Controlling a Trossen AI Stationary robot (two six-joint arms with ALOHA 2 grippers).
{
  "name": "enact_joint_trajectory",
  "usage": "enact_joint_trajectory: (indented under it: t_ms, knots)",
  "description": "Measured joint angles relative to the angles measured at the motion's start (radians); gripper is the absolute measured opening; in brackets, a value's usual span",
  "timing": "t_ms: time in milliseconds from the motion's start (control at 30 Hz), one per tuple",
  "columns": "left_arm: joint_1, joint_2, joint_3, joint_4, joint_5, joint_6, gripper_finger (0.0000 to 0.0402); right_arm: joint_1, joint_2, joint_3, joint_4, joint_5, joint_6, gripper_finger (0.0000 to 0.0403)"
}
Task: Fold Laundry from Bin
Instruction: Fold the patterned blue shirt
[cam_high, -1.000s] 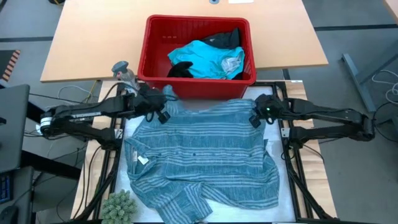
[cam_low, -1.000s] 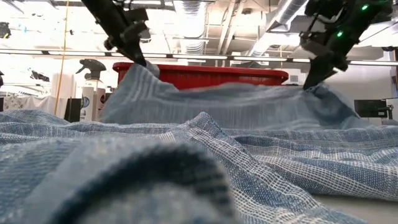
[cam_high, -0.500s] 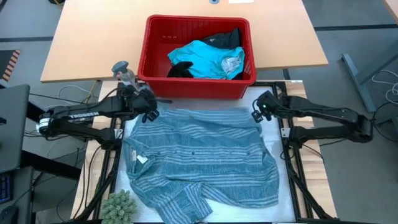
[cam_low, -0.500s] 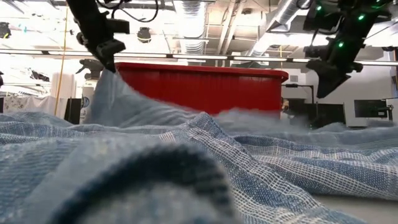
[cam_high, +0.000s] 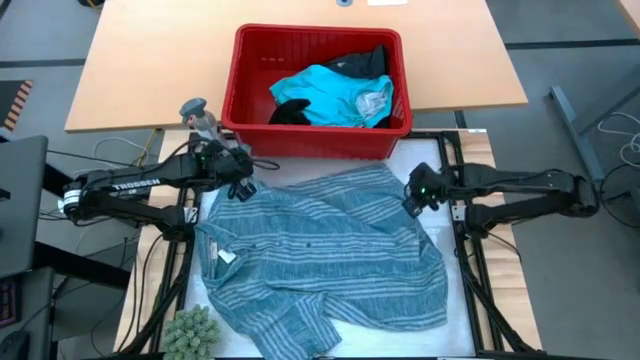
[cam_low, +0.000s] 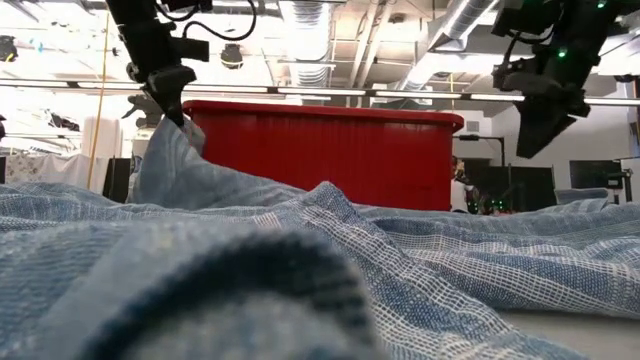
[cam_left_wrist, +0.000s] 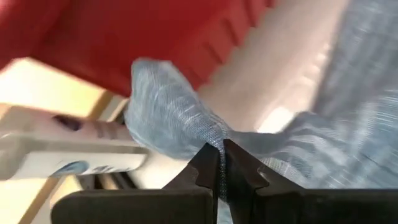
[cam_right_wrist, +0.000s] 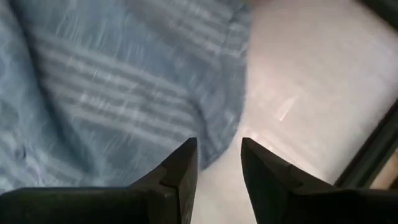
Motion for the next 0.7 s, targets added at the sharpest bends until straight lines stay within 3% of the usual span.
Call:
enact_joint_trajectory:
  t_ms: [133,267,367,433,567,700]
  knots:
    - [-0.029,0.000,0.000,0.004,0.106,0.092,0.0056,0.130,0.049,0.000,0.045,0.009,0.085,0.0150]
    - [-0.050,0.000,0.000,-0.021,0.123,0.130,0.0112,0.235,0.120,0.000,0.094,0.088,0.144,0.0149]
    - [-0.051,0.000,0.000,-0.036,0.121,0.071,0.0151,0.282,0.191,0.000,0.092,0.130,0.202,0.0149]
    - [-0.054,0.000,0.000,-0.032,0.183,-0.027,0.0170,0.310,0.242,0.000,0.093,0.136,0.236,0.0148]
    - [-0.139,-0.004,0.000,0.077,0.480,-0.147,0.0175,0.382,0.341,0.000,0.073,0.133,0.319,0.0148]
    - [-0.331,0.018,-0.040,0.203,0.440,-0.254,0.0154,0.463,0.411,0.000,0.010,0.133,0.470,0.0148]
